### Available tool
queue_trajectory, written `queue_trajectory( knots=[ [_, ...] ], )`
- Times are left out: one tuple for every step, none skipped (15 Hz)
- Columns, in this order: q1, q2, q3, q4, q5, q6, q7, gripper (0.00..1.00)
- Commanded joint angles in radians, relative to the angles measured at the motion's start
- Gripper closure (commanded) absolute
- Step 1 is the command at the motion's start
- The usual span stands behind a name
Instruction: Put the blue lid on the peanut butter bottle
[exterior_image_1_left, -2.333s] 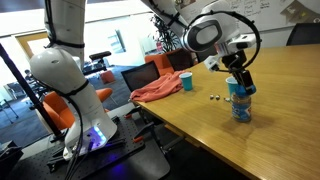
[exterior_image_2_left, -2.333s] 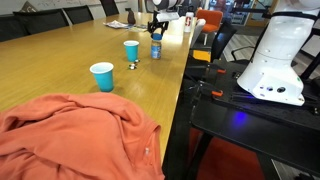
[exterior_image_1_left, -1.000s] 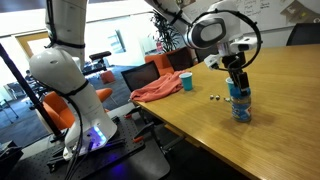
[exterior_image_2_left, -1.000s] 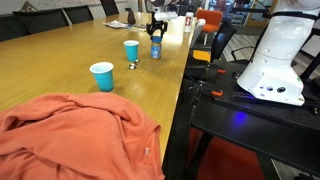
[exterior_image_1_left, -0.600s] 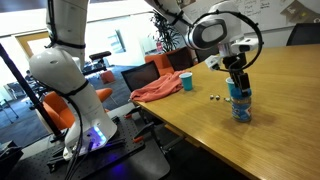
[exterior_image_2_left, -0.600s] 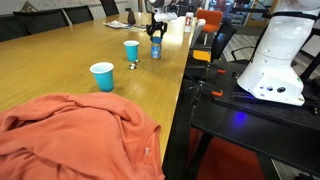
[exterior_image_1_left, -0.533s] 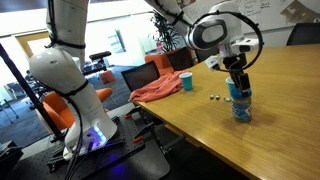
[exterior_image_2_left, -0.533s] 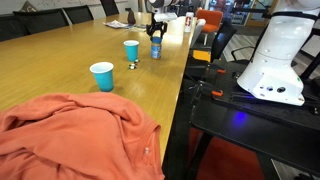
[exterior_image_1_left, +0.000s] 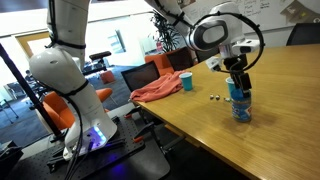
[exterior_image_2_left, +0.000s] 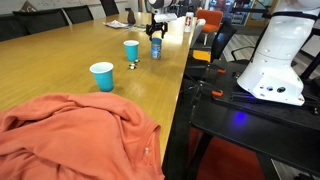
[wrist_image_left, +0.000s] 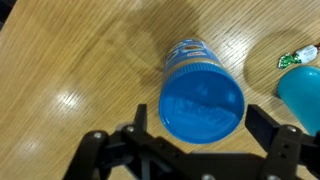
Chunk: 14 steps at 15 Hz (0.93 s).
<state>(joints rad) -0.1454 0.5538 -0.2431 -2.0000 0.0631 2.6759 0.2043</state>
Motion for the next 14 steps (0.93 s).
queue_trajectory(
  knots=[
    [-0.016,-0.062,0.015,-0.014,0.013,-0.032,-0.003,0.00],
    [-0.022,-0.087,0.021,-0.024,0.020,-0.033,-0.011,0.00],
    [-0.026,-0.115,0.023,-0.035,0.024,-0.033,-0.016,0.00],
    [-0.030,-0.145,0.026,-0.042,0.031,-0.039,-0.021,0.00],
    [-0.030,-0.176,0.022,-0.045,0.030,-0.058,-0.021,0.00],
    [-0.030,-0.200,0.018,-0.045,0.028,-0.077,-0.020,0.00],
    [-0.035,-0.229,0.018,-0.045,0.030,-0.107,-0.025,0.00],
    [-0.040,-0.256,0.021,-0.046,0.035,-0.129,-0.028,0.00],
    [-0.044,-0.281,0.021,-0.048,0.038,-0.147,-0.031,0.00],
    [-0.045,-0.302,0.021,-0.049,0.041,-0.163,-0.031,0.00],
    [-0.048,-0.321,0.020,-0.049,0.044,-0.180,-0.033,0.00],
    [-0.050,-0.335,0.021,-0.049,0.048,-0.190,-0.036,0.00],
    [-0.051,-0.346,0.021,-0.048,0.050,-0.200,-0.036,0.00],
    [-0.051,-0.356,0.020,-0.049,0.050,-0.212,-0.035,0.00]
  ],
)
